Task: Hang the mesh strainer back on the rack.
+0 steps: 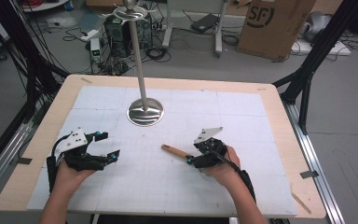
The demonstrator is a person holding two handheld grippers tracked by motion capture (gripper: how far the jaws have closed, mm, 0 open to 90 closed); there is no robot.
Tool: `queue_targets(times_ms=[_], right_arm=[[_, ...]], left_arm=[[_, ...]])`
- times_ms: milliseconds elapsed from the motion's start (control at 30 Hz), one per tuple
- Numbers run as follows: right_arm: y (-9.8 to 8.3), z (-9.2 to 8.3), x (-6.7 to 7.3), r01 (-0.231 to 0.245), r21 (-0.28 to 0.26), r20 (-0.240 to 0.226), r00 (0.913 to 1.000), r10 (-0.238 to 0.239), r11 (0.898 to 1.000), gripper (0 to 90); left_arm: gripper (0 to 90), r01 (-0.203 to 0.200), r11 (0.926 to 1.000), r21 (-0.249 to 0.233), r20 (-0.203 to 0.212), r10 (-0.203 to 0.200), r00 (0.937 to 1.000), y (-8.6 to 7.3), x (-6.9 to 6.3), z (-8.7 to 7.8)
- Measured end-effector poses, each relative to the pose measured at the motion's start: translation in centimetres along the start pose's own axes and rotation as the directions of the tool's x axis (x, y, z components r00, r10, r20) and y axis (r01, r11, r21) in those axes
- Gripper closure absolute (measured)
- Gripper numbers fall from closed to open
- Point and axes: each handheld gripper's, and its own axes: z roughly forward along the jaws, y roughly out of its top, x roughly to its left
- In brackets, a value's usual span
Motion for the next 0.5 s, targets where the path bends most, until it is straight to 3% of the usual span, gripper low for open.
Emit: queue_targets(times_ms=[167, 500], right_arm=[[0.0, 0.6, 0.2, 0.033, 0.046, -0.031, 0.999, -0.032, 0.998, 52.7], [-0.2, 1.7, 0.4, 0.033, 0.109, -0.053, 0.9982, -0.027, 0.993, 62.5]], left_arm=[[16.4, -0.003, 1.0, 0.002, 0.004, 0.003, 1.0, 0.0, -0.1, 0.1], [16.4, -0.002, 1.0, -0.002, 0.002, 0.002, 1.0, 0.0, -0.1, 0.0]])
